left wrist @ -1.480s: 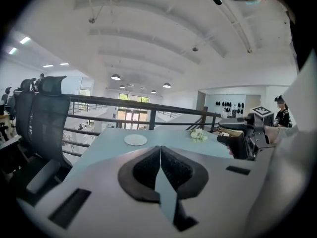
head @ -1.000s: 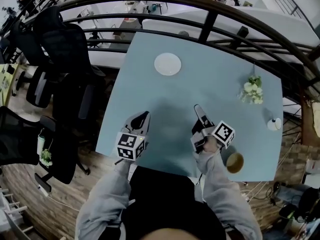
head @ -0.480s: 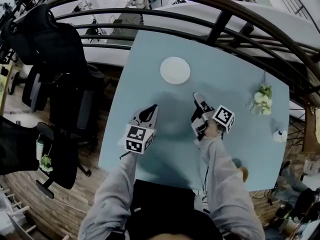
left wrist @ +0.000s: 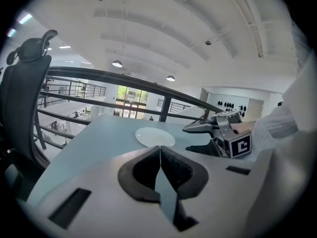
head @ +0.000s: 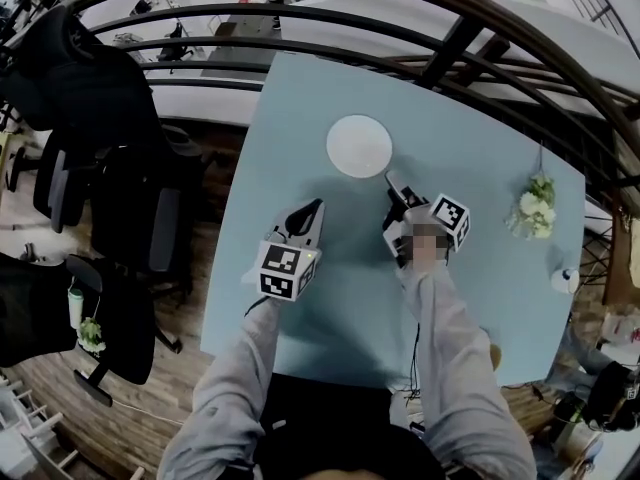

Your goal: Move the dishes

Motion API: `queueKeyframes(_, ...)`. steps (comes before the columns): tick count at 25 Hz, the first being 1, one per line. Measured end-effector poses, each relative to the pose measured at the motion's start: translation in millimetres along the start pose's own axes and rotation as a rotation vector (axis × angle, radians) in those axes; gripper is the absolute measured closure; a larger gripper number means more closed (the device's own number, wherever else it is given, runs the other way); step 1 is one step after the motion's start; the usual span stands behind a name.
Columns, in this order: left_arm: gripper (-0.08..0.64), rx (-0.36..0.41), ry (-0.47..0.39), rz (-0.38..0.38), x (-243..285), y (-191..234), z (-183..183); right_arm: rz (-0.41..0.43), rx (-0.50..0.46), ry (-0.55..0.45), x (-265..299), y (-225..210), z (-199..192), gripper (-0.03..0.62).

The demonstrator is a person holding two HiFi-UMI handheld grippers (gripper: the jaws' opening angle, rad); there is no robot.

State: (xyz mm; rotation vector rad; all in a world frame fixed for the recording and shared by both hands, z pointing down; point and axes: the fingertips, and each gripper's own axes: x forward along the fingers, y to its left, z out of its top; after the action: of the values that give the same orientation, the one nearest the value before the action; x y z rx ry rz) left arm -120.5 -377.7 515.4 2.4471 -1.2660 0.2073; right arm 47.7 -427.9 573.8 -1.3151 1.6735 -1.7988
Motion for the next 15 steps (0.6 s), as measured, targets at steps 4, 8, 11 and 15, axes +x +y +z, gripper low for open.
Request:
queueKeyframes(4, 0.543, -0.017, -0.004, -0.001, 12.2, 11.8, 4.4, -0.040, -0.018, 0.013, 22.2, 7.0, 9.8, 0.282)
queueKeyframes(8, 0.543, -0.022, -0.010, 0.006, 21.5, 19.4, 7.2, -0.060, -0.008, 0.020, 33.6, 8.8, 12.8, 0.289)
queueKeyframes(11, 0.542, -0.008, -0.016, 0.013, 28.6, 24.5, 11.4, -0.065, 0.005, 0.012, 38.2, 9.3, 16.3, 0.295)
queueKeyframes(15, 0.543, -0.023, -0.035, 0.017, 36.1, 34.6, 17.5, -0.092, -0.003, 0.013, 45.9, 10.7, 20.4, 0.298)
